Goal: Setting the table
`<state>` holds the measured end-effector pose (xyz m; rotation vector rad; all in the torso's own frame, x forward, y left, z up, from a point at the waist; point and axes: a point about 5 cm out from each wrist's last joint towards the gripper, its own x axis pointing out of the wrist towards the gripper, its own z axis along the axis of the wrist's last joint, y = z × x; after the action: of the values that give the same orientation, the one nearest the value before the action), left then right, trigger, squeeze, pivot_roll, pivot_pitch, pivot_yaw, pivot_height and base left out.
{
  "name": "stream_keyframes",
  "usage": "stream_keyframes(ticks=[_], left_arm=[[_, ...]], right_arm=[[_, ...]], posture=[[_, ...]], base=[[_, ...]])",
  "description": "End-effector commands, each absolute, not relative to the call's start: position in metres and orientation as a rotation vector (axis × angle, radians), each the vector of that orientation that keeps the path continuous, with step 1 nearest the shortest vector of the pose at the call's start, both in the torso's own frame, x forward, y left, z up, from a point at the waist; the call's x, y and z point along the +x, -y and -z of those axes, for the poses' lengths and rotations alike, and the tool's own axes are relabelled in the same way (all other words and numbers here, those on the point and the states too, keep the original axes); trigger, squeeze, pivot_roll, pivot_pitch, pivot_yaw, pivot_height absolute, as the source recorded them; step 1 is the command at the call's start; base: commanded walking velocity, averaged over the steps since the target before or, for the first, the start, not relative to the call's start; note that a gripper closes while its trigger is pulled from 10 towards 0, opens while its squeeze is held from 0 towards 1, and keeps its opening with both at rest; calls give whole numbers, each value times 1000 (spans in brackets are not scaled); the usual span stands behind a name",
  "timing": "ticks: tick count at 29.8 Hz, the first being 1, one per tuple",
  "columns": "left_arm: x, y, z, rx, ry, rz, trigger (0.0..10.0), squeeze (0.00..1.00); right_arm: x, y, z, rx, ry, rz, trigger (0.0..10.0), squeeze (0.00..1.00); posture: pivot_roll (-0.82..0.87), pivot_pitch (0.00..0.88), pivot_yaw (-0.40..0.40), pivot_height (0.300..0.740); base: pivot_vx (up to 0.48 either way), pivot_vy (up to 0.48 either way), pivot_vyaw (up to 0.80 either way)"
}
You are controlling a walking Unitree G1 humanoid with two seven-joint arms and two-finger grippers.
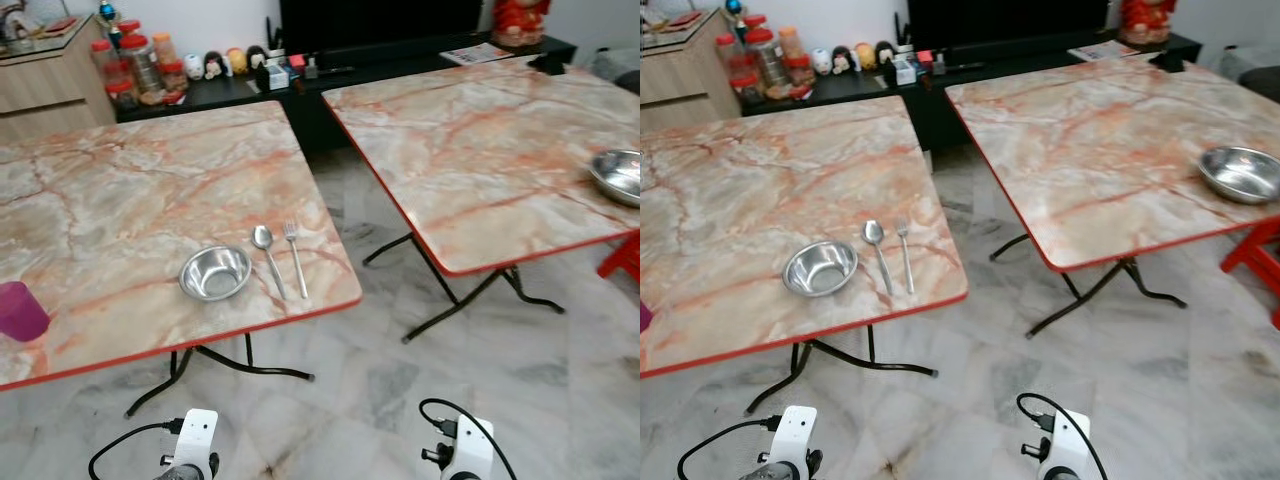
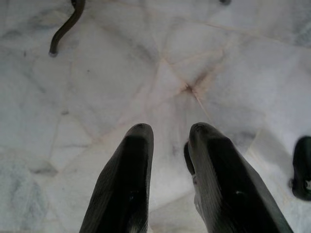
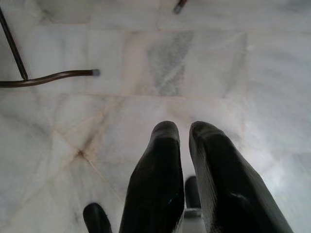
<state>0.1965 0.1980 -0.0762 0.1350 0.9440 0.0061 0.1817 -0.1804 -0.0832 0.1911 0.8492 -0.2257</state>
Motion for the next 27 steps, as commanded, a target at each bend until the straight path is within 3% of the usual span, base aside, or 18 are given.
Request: stream_keyframes(ticks=[1, 6, 19, 27], left_arm=[[198, -197, 76, 142, -947, 3, 10000, 0], [198, -197, 76, 142, -947, 3, 10000, 0], [193, -196, 78, 121, -961, -14, 10000, 0], [187, -209, 79, 125, -956, -71, 10000, 0]], right_arm=[[178, 182, 85, 192, -859, 236, 10000, 0], [178, 182, 85, 192, -859, 236, 10000, 0], [179, 184, 84, 156, -872, 210, 10000, 0], [177, 182, 86, 156, -881, 205, 10000, 0]], posture=[[-5, 0, 43, 740], [-5, 0, 43, 740], [1, 0, 30, 740], [11, 0, 30, 740]], base=[[382, 0, 0], [382, 0, 0], [0, 0, 128], [0, 0, 689]])
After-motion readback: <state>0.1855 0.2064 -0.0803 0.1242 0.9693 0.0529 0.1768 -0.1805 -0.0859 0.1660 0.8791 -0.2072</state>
